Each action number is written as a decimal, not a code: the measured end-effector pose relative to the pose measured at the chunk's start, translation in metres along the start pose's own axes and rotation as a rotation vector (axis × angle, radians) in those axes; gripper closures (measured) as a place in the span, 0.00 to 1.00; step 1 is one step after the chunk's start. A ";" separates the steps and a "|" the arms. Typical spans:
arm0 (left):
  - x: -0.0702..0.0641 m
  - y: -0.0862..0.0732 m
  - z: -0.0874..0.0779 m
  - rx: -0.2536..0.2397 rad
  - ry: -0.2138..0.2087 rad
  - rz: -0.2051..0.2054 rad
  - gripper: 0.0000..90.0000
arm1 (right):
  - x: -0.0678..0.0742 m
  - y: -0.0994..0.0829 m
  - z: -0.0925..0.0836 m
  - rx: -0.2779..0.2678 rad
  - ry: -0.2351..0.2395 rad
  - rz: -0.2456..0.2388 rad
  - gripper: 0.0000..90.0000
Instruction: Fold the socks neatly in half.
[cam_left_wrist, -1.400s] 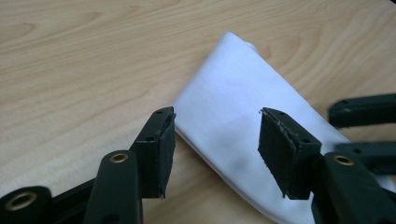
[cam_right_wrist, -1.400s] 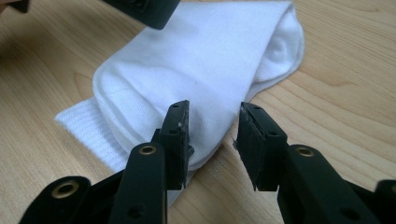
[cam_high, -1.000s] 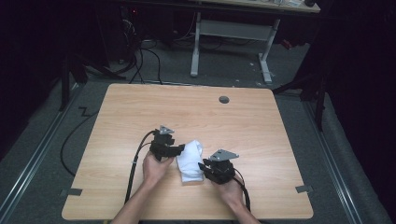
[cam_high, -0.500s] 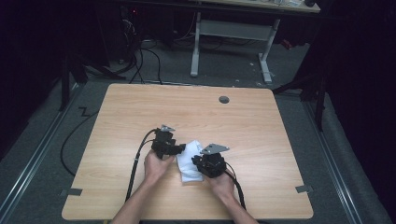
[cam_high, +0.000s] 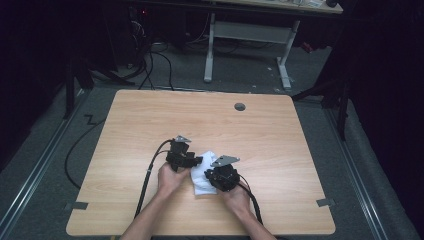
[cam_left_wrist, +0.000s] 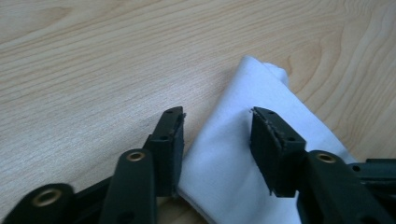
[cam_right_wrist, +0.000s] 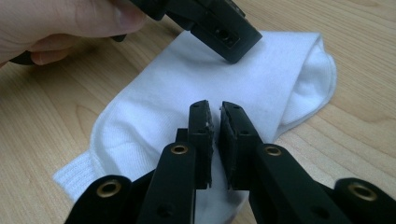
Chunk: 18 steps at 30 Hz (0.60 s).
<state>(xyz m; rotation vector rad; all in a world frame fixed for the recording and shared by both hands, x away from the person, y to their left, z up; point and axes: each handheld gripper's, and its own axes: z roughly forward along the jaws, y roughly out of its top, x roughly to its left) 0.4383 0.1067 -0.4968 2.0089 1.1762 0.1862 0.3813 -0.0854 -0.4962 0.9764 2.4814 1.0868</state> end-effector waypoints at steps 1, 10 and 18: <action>0.000 0.000 0.000 0.000 0.000 0.000 0.67 | 0.000 0.000 0.000 0.001 -0.001 -0.002 0.92; -0.002 0.002 -0.003 0.017 -0.025 0.020 0.88 | 0.000 0.001 0.000 0.004 -0.003 -0.004 0.92; -0.007 0.005 -0.012 -0.038 -0.066 0.024 0.92 | 0.002 0.002 -0.007 -0.021 0.017 0.005 0.92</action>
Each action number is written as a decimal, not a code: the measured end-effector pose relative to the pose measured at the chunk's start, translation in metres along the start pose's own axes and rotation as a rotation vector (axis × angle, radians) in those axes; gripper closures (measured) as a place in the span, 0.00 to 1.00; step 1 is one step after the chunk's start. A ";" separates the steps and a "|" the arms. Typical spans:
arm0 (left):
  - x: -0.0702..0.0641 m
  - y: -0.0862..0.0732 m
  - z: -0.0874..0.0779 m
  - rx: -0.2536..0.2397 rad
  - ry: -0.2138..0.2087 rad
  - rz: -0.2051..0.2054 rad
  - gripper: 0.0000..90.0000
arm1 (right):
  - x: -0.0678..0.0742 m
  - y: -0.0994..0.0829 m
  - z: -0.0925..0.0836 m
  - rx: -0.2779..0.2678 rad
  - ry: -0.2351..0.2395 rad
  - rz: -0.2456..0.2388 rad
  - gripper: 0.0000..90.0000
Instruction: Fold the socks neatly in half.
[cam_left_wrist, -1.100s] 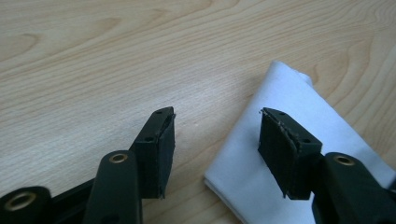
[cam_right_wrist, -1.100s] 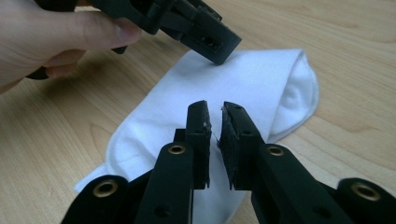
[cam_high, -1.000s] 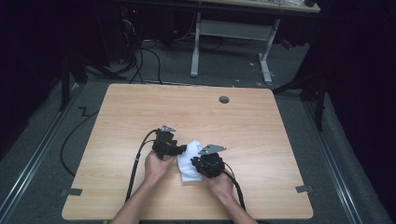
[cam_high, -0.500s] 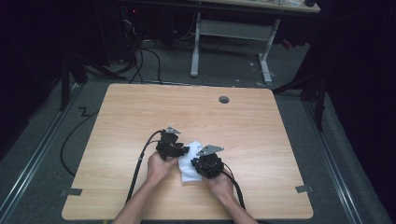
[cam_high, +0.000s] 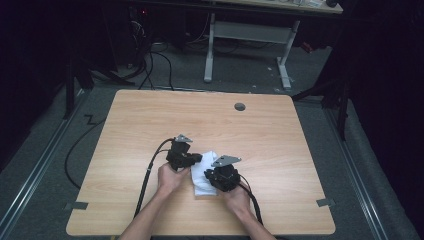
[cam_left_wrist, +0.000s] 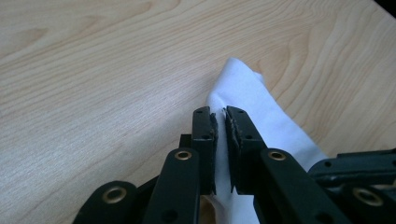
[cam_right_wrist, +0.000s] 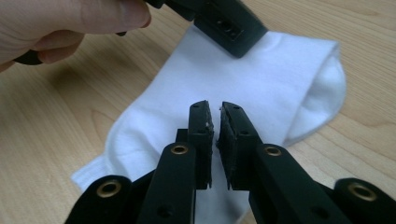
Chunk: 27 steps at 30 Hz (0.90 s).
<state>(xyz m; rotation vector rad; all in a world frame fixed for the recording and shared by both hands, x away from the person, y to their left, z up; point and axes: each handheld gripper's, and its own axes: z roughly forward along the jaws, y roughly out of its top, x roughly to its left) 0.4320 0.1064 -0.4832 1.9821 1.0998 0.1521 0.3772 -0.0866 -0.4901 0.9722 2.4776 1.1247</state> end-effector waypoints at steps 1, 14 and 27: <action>-0.001 0.001 -0.001 -0.010 -0.007 0.001 0.92 | 0.001 0.000 0.000 -0.001 0.007 0.002 0.93; -0.013 0.012 -0.025 -0.128 -0.094 0.055 0.93 | -0.003 0.007 0.011 0.017 -0.017 0.024 0.95; -0.018 -0.011 -0.041 -0.148 -0.099 0.129 0.93 | -0.006 0.018 0.024 0.025 -0.068 0.014 0.93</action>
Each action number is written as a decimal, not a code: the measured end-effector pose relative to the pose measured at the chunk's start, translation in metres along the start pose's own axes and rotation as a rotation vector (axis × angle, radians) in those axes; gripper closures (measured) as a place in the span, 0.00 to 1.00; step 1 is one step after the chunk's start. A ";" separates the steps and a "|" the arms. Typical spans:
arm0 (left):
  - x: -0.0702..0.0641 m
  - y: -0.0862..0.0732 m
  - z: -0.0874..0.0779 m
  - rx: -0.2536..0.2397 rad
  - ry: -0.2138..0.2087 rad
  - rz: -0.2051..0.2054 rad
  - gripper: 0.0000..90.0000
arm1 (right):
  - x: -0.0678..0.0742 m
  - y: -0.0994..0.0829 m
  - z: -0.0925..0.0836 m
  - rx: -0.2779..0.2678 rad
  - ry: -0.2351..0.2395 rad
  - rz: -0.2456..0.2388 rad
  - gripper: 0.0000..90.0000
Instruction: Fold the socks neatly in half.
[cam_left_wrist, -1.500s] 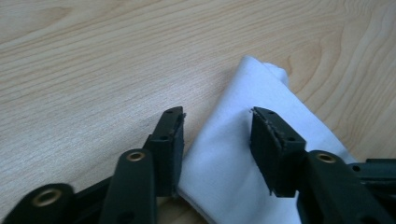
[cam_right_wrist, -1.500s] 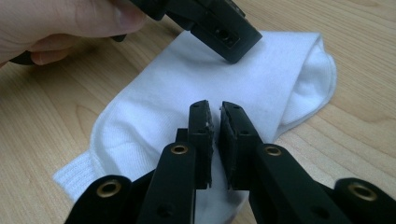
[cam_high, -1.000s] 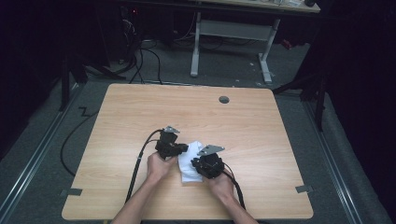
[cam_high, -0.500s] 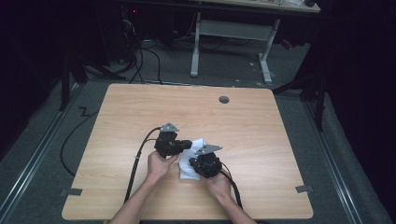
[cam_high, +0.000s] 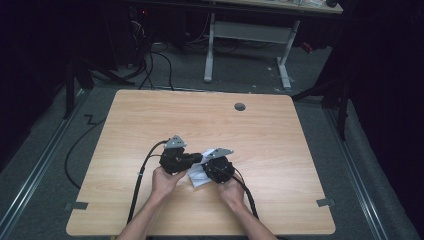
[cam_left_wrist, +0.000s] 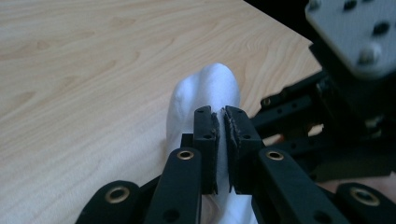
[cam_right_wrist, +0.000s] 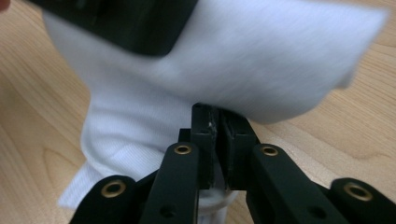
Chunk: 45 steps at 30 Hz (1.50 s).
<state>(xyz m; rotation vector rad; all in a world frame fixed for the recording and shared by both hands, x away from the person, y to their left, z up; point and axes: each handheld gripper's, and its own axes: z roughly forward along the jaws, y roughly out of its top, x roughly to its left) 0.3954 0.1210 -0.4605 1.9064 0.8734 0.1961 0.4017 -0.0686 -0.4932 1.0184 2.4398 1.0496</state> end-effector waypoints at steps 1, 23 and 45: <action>-0.002 -0.005 -0.002 0.003 0.002 0.008 0.93 | 0.000 -0.002 -0.002 -0.004 0.009 0.005 0.91; -0.008 -0.016 -0.004 -0.001 0.011 0.018 0.93 | 0.026 -0.038 -0.044 -0.039 0.086 -0.045 0.69; -0.016 -0.010 -0.009 -0.024 -0.009 0.069 0.93 | 0.030 -0.031 -0.014 -0.069 0.004 -0.039 0.67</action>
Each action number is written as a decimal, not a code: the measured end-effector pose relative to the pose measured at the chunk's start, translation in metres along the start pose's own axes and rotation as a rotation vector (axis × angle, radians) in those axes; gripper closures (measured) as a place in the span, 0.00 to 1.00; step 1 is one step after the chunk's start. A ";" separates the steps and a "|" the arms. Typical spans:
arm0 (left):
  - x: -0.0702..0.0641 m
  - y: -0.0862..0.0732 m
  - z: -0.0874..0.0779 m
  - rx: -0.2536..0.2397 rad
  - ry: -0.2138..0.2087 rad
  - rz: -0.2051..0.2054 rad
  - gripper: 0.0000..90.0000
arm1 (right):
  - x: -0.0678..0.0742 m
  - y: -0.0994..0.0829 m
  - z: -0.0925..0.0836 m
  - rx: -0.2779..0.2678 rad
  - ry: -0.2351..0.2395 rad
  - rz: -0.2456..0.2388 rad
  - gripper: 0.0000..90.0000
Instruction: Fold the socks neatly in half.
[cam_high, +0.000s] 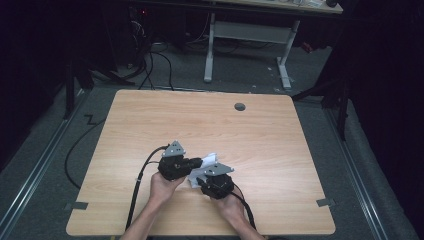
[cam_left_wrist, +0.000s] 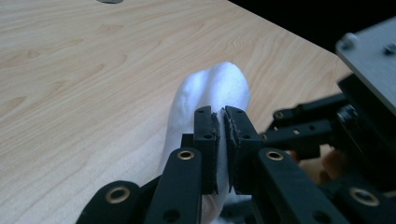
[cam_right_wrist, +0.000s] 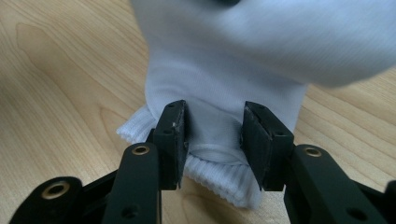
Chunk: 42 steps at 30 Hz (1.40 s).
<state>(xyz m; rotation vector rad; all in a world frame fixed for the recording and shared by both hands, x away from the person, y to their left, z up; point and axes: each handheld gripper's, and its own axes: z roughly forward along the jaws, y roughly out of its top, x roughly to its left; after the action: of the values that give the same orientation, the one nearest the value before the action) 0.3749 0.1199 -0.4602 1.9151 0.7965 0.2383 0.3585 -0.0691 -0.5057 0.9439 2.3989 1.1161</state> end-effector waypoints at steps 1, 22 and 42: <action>0.000 0.000 0.000 0.000 0.000 0.000 0.93 | 0.000 0.000 0.000 0.000 0.000 0.000 0.67; -0.010 -0.038 0.002 0.034 0.017 -0.014 0.93 | 0.000 -0.008 -0.030 -0.031 0.037 -0.002 0.51; 0.006 -0.029 0.015 0.037 0.073 -0.027 0.92 | 0.000 -0.008 -0.003 0.025 -0.077 0.017 0.64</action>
<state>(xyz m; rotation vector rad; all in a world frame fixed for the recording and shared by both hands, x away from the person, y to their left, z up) 0.3749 0.1205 -0.4931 1.9378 0.8798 0.2797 0.3534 -0.0743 -0.5104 0.9992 2.3525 1.0384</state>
